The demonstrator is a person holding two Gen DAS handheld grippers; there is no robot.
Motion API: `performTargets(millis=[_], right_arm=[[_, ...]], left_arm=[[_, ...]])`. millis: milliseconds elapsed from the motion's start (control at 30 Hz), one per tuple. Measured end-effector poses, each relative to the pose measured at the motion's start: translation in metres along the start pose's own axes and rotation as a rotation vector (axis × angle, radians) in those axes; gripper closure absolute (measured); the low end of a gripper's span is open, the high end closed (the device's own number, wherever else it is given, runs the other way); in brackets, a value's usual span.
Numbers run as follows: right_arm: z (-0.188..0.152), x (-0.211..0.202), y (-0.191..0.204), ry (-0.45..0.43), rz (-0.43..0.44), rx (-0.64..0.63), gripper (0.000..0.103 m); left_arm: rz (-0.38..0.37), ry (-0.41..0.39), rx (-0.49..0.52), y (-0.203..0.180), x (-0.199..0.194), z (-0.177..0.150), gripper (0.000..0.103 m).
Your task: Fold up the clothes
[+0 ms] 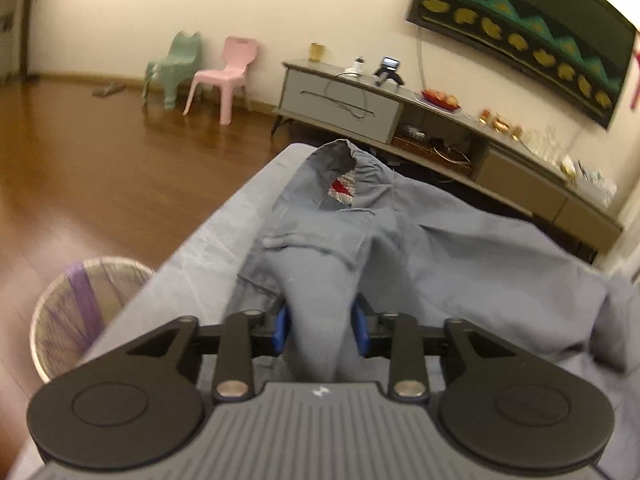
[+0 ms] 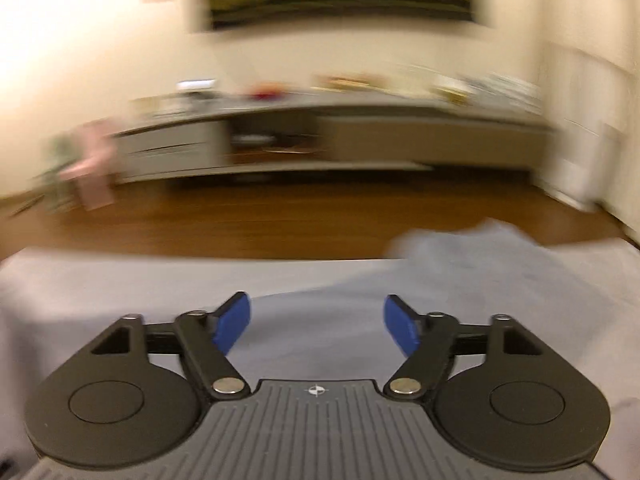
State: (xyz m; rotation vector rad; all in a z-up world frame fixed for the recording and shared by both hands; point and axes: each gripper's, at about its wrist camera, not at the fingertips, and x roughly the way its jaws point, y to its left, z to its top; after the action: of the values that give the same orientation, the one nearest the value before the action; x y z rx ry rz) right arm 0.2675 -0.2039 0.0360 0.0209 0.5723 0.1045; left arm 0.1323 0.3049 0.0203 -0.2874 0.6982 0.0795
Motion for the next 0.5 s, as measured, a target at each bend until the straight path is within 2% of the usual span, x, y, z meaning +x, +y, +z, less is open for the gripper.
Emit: performTargets(millis=[67,100,133,200,267,367,433,467,500], right_arm=[[0.004,-0.015,0.07,-0.011,0.146,-0.147,0.015],[0.006,-0.022,0.104,-0.017,0.218,-0.22,0.013],[0.008,-0.03,0.139,-0.022,0.291,-0.294,0.012],[0.015,-0.03,0.204,-0.032,0.358,-0.465,0.011],[0.021,-0.02,0.259,-0.016,0.366,-0.591,0.011],[0.01,0.016,0.315,0.025,0.324,-0.77,0.012],[-0.006,0.049,0.33,0.069,0.249,-0.892,0.017],[-0.016,0.064,0.335,0.095,0.206,-0.935,0.035],[-0.021,0.079,0.338,0.152,0.186,-0.952,0.077]], left_arm=[[0.004,-0.003,-0.057,-0.005,0.0,-0.002,0.071],[0.004,-0.01,-0.076,-0.008,0.0,-0.003,0.082],[-0.001,-0.017,-0.08,-0.011,-0.001,-0.006,0.087],[-0.012,-0.031,-0.05,-0.018,-0.004,-0.012,0.09],[-0.004,-0.066,0.023,-0.028,-0.01,-0.018,0.091],[-0.035,-0.136,0.129,-0.033,-0.022,-0.023,0.092],[-0.083,-0.192,0.219,-0.038,-0.027,-0.027,0.092],[-0.106,-0.221,0.272,-0.042,-0.029,-0.029,0.092],[-0.123,-0.248,0.322,-0.045,-0.03,-0.031,0.093]])
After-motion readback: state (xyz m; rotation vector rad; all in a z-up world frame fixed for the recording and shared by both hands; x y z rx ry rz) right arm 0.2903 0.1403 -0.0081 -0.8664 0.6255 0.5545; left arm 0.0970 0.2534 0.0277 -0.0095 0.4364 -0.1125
